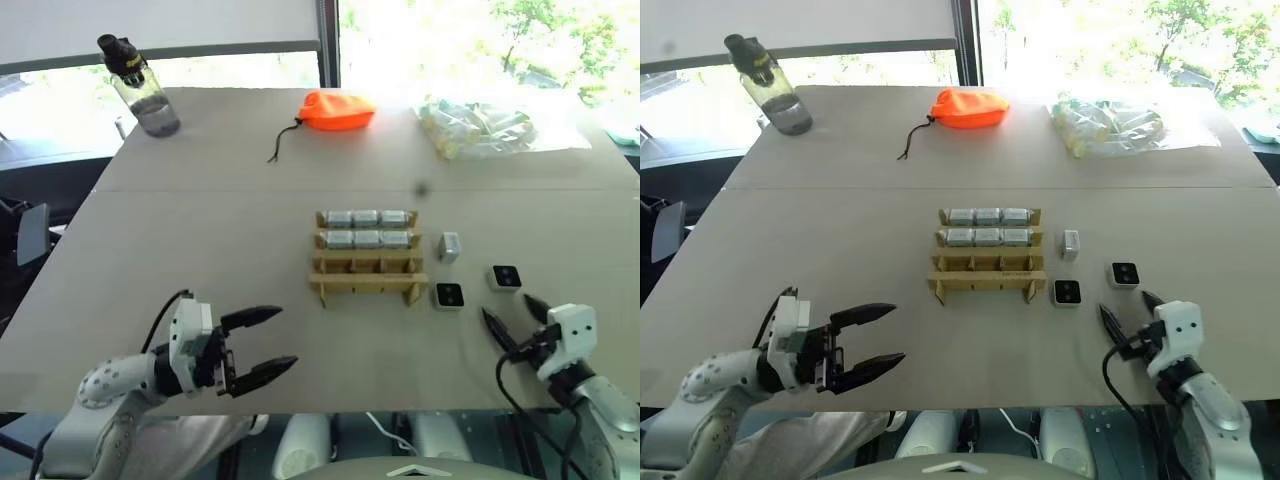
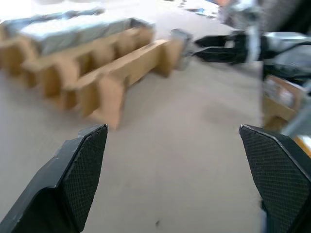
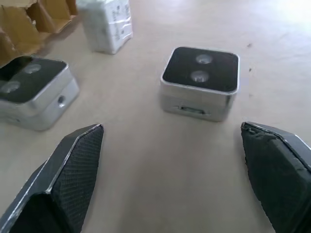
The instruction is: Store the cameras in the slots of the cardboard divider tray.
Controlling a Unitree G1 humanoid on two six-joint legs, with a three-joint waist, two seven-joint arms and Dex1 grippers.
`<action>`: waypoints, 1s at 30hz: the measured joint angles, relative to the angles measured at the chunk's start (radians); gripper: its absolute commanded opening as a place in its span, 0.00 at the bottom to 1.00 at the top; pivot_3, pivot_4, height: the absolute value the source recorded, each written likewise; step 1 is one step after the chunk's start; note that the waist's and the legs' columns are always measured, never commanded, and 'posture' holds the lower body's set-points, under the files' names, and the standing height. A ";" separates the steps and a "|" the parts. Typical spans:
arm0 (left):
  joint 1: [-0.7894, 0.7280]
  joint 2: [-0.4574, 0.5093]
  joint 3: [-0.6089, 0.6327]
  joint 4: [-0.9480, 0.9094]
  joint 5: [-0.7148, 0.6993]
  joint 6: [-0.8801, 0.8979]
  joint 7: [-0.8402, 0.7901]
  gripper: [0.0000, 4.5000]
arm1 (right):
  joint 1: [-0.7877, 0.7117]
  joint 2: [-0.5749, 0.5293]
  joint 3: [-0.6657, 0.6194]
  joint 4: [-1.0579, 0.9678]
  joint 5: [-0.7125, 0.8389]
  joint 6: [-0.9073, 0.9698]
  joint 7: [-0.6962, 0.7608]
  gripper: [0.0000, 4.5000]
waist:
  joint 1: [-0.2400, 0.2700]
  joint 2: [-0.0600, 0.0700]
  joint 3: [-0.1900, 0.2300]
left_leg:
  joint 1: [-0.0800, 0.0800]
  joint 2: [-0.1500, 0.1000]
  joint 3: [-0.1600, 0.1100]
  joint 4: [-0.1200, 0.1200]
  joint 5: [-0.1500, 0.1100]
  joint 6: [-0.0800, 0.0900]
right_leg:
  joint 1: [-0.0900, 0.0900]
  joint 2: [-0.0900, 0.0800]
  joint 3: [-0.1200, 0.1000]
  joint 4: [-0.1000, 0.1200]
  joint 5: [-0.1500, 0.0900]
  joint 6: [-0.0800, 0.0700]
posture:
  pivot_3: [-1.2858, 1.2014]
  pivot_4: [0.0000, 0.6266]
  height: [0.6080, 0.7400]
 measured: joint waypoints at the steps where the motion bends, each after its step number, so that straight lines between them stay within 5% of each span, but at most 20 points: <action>1: -0.041 0.024 -0.003 -0.001 -0.001 0.006 -0.023 1.00 | -0.009 0.019 0.002 -0.007 -0.012 0.014 -0.038 1.00 | 0.001 0.000 0.000 | 0.000 -0.001 0.000 0.000 0.000 0.000 | 0.000 0.000 0.000 0.000 0.000 0.000 | 0.52 0.24 1.00; 5: -0.222 0.081 -0.009 -0.001 -0.009 0.041 -0.077 1.00 | -0.054 0.063 0.014 -0.012 -0.065 0.041 -0.147 1.00 | -0.004 0.000 0.000 | 0.000 -0.002 0.002 0.000 0.003 -0.004 | 0.000 0.000 0.000 0.000 0.001 0.000 | 0.52 0.24 1.00; 15: -0.329 0.200 -0.031 0.002 -0.003 0.153 -0.120 1.00 | -0.069 0.064 0.042 -0.015 -0.123 0.033 -0.184 1.00 | -0.027 -0.001 0.001 | 0.000 -0.002 0.003 -0.001 0.003 -0.005 | 0.000 0.001 0.001 -0.001 0.001 0.006 | 0.52 0.24 1.00; 30: -0.401 0.167 0.002 -0.041 -0.030 0.266 0.050 1.00 | -0.119 0.055 0.054 0.019 -0.123 0.032 -0.158 1.00 | -0.026 -0.001 0.001 | 0.001 -0.003 0.003 -0.001 0.003 -0.006 | 0.000 0.001 0.002 0.001 0.003 0.004 | 0.52 0.24 1.00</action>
